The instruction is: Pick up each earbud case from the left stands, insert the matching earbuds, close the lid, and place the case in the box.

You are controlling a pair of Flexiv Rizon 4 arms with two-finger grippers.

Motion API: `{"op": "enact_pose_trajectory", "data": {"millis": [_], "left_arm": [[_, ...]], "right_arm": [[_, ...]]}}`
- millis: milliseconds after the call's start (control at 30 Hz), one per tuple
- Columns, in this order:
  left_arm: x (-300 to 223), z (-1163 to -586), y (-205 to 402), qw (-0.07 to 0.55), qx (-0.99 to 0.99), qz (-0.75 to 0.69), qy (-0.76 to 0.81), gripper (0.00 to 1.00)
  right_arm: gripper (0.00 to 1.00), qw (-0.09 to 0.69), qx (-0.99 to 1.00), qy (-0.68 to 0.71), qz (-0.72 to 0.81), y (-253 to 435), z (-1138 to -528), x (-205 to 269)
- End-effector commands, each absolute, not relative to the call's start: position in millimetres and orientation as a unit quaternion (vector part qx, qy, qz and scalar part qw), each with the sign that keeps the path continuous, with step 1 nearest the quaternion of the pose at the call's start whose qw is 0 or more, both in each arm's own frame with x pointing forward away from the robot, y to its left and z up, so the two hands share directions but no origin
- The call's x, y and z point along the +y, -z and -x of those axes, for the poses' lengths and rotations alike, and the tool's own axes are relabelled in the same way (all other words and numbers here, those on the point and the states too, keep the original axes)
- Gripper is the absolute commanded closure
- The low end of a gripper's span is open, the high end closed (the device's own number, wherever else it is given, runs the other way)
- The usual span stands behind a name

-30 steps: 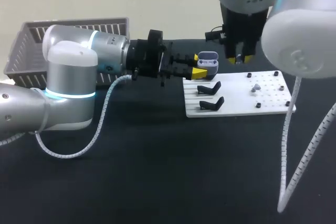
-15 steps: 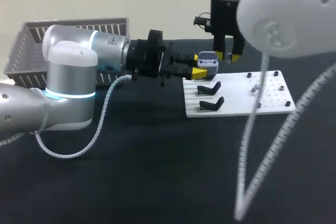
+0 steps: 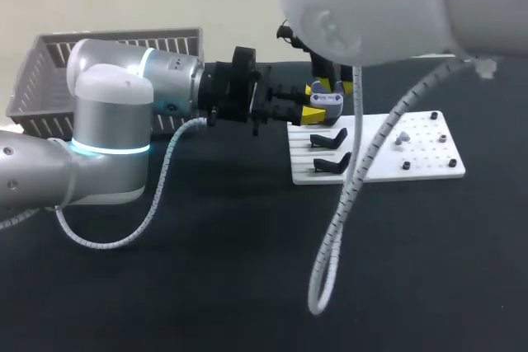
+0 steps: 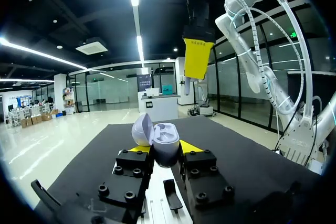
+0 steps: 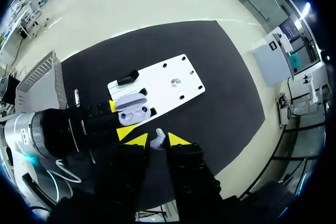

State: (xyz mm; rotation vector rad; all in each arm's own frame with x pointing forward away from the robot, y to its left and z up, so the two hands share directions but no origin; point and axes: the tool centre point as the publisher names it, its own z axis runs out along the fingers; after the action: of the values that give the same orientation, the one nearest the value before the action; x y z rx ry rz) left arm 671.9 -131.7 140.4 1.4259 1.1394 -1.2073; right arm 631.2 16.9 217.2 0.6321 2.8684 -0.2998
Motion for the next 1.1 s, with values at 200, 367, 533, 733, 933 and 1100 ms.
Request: {"op": "enact_pose_trajectory", "data": {"millis": [200, 367, 533, 733, 933, 1100], "left_arm": [[-132, -672, -139, 0.461, 0.462, -0.578, 0.490, 1.00], [-132, -672, -139, 0.461, 0.462, -0.578, 0.490, 1.00], [-132, -672, -139, 0.461, 0.462, -0.578, 0.490, 1.00], [-132, -672, -139, 0.461, 0.462, -0.578, 0.490, 1.00], [-132, -672, -139, 0.461, 0.462, -0.578, 0.490, 1.00], [-132, -672, -139, 0.461, 0.462, -0.578, 0.490, 1.00]], "right_arm": [[1.00, 0.093, 0.962, 0.094, -0.239, -218, -636, 20], [1.00, 0.084, 0.942, 0.088, -0.314, -218, -643, 21], [1.00, 0.079, 0.921, 0.086, -0.372, -215, -650, 23], [1.00, 0.075, 0.912, 0.077, -0.395, -207, -658, 32], [1.00, 0.070, 0.911, 0.067, -0.400, -206, -658, 33], [1.00, 0.062, 0.913, 0.062, -0.399, -201, -658, 32]]}}
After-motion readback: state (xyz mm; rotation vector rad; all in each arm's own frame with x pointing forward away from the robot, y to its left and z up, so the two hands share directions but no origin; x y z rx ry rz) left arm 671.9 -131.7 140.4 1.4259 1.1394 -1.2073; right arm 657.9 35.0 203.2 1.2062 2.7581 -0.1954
